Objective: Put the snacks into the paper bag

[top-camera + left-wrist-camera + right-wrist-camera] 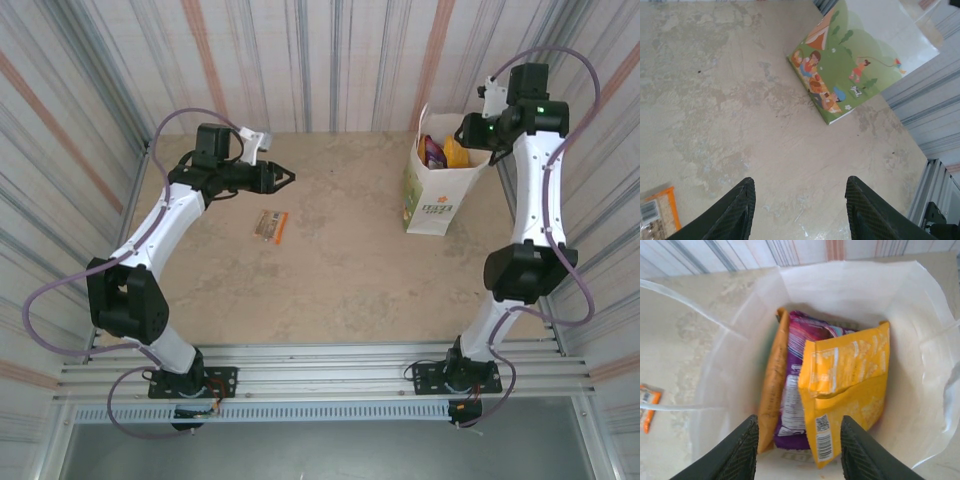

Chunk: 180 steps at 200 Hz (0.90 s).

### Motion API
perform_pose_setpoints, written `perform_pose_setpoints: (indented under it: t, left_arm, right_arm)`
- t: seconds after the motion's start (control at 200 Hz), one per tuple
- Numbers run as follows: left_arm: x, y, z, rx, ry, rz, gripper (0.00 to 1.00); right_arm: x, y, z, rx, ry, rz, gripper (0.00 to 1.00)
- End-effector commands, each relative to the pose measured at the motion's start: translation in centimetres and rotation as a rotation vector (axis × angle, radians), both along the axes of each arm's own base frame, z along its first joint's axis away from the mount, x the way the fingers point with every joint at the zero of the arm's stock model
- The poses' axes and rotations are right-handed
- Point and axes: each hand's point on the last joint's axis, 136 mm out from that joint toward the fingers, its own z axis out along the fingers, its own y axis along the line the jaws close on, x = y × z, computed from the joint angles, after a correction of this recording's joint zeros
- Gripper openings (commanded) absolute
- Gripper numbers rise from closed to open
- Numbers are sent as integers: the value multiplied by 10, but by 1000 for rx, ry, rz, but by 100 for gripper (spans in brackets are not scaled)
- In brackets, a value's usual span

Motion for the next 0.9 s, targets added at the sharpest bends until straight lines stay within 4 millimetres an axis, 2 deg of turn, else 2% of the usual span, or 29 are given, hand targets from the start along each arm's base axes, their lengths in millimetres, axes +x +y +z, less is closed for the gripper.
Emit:
perform_pose_setpoints:
  t: [0.0, 0.075, 0.165, 0.451, 0.666, 0.782, 0.897]
  left_arm:
    - [5, 17, -15, 41, 83, 76, 51]
    - [6, 23, -22, 36, 118, 101, 51]
    - [7, 26, -26, 31, 134, 117, 51]
    - [9, 28, -37, 38, 165, 122, 51]
    - [5, 38, -54, 59, 221, 149, 50]
    - [5, 42, -58, 62, 232, 159, 50]
    - [6, 42, -59, 68, 251, 165, 50]
  right_arm:
    - [9, -4, 2, 9, -54, -68, 41]
    - [14, -21, -8, -55, -45, -150, 35]
    - [21, -24, -21, -56, -28, -163, 31]
    - [51, 0, -69, -8, 52, -92, 28]
    - [68, 16, -105, -9, 135, -57, 26]
    - [70, 20, -103, -18, 135, -46, 27]
    - [67, 20, -80, -22, 86, -48, 30]
